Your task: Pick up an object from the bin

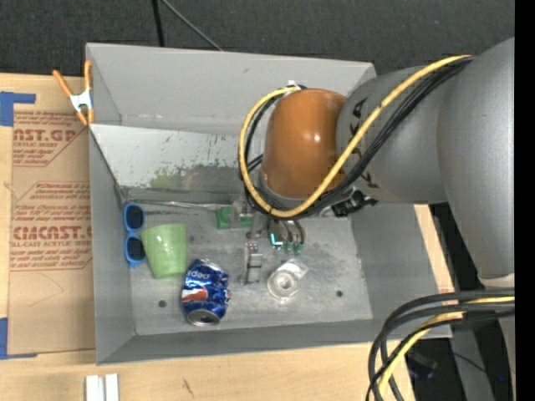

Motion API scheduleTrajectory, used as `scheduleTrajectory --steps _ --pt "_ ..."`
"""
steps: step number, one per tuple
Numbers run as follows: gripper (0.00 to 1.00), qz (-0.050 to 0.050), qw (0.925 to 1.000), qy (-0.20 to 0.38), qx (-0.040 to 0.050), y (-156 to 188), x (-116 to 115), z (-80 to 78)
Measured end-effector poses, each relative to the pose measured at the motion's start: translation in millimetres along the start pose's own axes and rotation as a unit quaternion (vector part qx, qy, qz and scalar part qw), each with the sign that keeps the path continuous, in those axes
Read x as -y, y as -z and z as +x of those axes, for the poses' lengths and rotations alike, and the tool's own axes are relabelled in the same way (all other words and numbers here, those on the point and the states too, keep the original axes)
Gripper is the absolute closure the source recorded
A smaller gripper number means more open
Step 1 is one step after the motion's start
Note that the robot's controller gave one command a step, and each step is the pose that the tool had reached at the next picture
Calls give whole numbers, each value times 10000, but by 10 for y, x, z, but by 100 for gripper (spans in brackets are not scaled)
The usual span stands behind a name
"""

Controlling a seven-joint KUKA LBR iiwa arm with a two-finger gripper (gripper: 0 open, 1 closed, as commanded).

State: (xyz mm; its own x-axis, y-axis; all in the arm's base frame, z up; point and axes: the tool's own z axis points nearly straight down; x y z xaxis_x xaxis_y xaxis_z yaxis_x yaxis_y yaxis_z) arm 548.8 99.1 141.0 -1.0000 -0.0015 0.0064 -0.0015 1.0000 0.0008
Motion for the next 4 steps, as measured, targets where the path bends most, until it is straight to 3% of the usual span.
scheduleTrajectory --steps 1,2,3,4 --pt "0 -32 9962 -865 74 -529 -575 -307" --pt "0 -7 9919 -1267 60 -676 -1188 129" --pt "0 -16 9597 -2811 43 -123 -1319 280" --pt "0 4 9852 -1715 51 -129 -1412 285"
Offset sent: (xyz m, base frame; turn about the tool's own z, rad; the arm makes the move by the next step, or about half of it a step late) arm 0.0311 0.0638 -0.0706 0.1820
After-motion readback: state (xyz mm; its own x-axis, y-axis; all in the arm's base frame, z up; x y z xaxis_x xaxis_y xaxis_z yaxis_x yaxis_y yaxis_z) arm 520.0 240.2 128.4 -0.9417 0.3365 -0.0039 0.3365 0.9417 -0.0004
